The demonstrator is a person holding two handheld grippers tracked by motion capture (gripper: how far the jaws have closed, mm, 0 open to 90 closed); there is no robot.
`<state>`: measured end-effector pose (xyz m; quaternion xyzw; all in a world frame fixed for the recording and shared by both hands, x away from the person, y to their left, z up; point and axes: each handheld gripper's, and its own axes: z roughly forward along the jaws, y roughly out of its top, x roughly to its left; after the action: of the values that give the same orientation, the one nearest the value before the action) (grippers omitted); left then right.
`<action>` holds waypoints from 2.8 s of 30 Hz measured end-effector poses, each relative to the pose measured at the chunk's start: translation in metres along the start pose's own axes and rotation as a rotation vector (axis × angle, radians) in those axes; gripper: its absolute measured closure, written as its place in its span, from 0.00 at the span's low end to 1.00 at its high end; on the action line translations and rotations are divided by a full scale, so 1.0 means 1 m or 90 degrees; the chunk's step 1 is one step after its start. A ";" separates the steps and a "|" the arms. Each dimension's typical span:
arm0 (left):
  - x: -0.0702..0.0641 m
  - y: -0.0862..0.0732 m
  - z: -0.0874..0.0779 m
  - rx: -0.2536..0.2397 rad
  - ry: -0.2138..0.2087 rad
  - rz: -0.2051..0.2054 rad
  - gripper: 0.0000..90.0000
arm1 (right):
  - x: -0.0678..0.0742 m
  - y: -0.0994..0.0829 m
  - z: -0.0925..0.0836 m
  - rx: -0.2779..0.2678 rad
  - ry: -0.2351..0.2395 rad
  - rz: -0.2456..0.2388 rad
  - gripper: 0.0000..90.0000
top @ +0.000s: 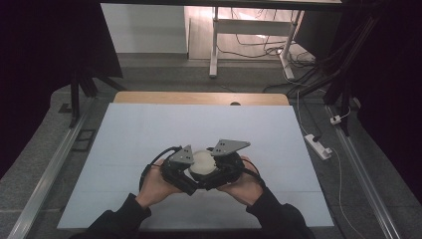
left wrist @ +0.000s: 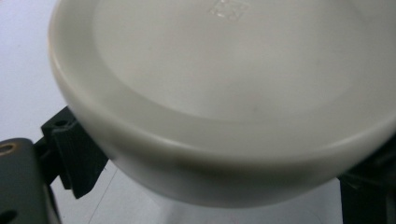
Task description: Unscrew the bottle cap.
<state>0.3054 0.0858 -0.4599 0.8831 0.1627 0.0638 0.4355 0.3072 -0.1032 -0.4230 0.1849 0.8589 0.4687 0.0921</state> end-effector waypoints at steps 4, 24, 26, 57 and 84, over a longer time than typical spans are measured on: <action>0.002 0.000 -0.001 0.000 -0.020 0.007 0.09 | -0.005 0.000 -0.001 -0.001 0.037 -0.005 0.08; 0.001 0.001 -0.005 0.004 -0.090 0.061 0.09 | -0.024 -0.001 -0.002 -0.007 0.231 -0.094 0.06; 0.002 0.001 -0.006 -0.002 -0.079 0.050 0.09 | -0.023 0.000 -0.003 -0.004 0.212 -0.072 0.01; 0.005 0.002 -0.010 -0.002 -0.007 0.003 0.08 | -0.003 0.003 0.001 -0.039 0.021 0.006 0.07; 0.005 0.002 -0.012 -0.009 -0.030 0.023 0.08 | -0.012 0.007 -0.011 -0.040 0.096 -0.020 0.00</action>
<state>0.3076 0.0956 -0.4516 0.8841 0.1360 0.0520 0.4441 0.3160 -0.1136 -0.4113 0.1325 0.8511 0.5063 0.0408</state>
